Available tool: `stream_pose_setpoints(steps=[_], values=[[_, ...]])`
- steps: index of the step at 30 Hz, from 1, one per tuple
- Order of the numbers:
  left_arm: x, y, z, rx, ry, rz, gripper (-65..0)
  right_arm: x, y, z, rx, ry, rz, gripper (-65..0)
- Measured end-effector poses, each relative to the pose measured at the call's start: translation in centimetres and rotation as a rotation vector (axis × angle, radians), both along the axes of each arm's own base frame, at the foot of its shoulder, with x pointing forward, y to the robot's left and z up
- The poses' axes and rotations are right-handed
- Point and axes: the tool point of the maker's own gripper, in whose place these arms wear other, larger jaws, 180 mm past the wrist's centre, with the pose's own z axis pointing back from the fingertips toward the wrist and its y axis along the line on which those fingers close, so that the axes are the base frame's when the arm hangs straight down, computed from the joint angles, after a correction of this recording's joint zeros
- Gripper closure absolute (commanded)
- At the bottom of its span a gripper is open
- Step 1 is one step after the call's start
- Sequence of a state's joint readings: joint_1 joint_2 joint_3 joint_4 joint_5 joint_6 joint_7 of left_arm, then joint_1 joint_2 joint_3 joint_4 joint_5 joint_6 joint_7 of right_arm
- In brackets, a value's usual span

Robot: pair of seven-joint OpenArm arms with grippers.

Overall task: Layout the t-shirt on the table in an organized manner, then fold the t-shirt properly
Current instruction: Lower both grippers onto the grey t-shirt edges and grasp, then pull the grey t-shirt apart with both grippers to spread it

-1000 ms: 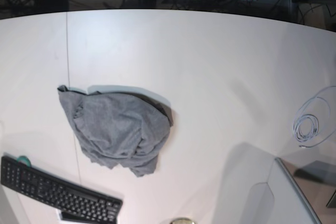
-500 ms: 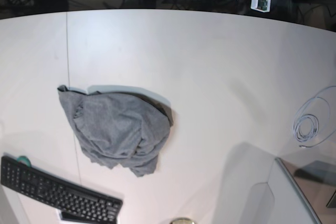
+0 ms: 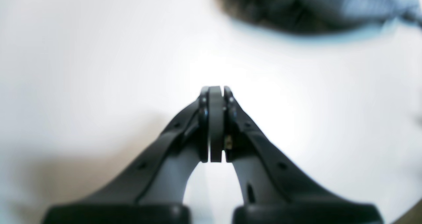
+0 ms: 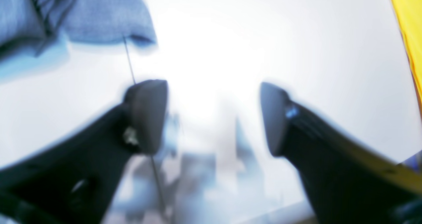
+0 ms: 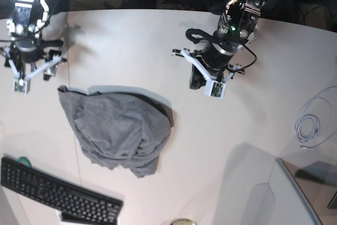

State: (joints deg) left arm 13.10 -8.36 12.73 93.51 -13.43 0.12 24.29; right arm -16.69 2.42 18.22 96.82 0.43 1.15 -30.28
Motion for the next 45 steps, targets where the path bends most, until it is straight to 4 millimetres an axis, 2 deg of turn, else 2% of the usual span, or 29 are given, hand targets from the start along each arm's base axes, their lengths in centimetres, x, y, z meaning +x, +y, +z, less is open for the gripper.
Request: stream_pose_setpoints(steps=[3, 8, 10, 12, 16, 18, 21, 23, 26, 27, 29, 30, 33, 36, 39, 43, 45], values=[[2.3, -1.1, -1.0, -0.024, 0.02, 0.032, 0.0, 3.4, -0.1, -0.4, -0.001, 0.005, 0.099, -47.3], [4.7, -2.1, -3.5, -0.027, 0.082, 0.038, 0.0, 4.6, 1.6, -3.6, 0.085, 0.091, 0.183, -47.3], [5.5, -2.0, -4.3, -0.012, 0.106, 0.049, -15.5, 5.6, 1.3, -4.1, 0.094, 0.104, 0.173, -47.3], [7.1, -2.5, -4.0, -0.022, 0.099, 0.053, -24.2, 6.6, 1.0, -4.1, 0.098, 0.098, 0.169, -47.3], [10.6, -3.5, -2.6, -0.035, 0.064, 0.05, -22.9, 7.6, 1.9, -5.1, 0.138, 0.114, 0.166, -47.3], [11.6, -3.8, -2.5, -0.033, 0.06, 0.05, -20.4, 8.0, 2.5, -5.9, 0.162, 0.133, 0.166, -47.3], [11.5, -3.5, -4.8, -0.004, 0.136, 0.05, -15.0, 8.2, 2.7, -7.1, 0.187, 0.166, 0.16, -46.2], [10.8, -2.9, -6.4, 0.02, 0.187, 0.059, -10.7, 7.8, 2.8, -7.5, 0.19, 0.18, 0.158, -35.0], [10.4, -2.3, -7.1, 0.027, 0.198, 0.065, -5.3, 7.4, 3.0, -7.7, 0.202, 0.178, 0.157, -3.6], [10.3, -2.2, -7.2, 0.03, 0.197, 0.066, -3.6, 7.3, 3.1, -7.8, 0.203, 0.178, 0.157, 0.0], [9.8, -1.2, -7.5, 0.031, 0.198, 0.07, -1.2, 6.4, 2.8, -7.5, 0.178, 0.175, 0.164, -2.4], [9.4, -0.5, -7.6, 0.035, 0.189, 0.078, -0.8, 5.6, 2.8, -7.3, 0.165, 0.172, 0.165, -1.4], [8.3, 2.2, -7.4, 0.072, 0.169, 0.088, -0.8, 2.8, 4.2, -6.5, 0.157, 0.164, 0.177, 0.0], [7.0, 3.8, -6.6, 0.104, 0.155, 0.094, -0.8, 2.6, 5.8, -4.1, 0.154, 0.09, 0.197, 0.0], [6.3, 3.6, -5.0, 0.098, 0.109, 0.072, -0.8, 2.8, 5.4, -1.2, 0.114, 0.008, 0.202, 0.0], [7.2, 2.4, -1.7, 0.064, 0.011, 0.05, -0.8, 0.8, 4.4, 1.0, 0.057, -0.008, 0.196, 0.0], [7.1, 1.9, -1.2, 0.063, -0.001, 0.036, -0.8, 0.9, 4.4, 2.7, 0.037, -0.046, 0.204, 0.0]])
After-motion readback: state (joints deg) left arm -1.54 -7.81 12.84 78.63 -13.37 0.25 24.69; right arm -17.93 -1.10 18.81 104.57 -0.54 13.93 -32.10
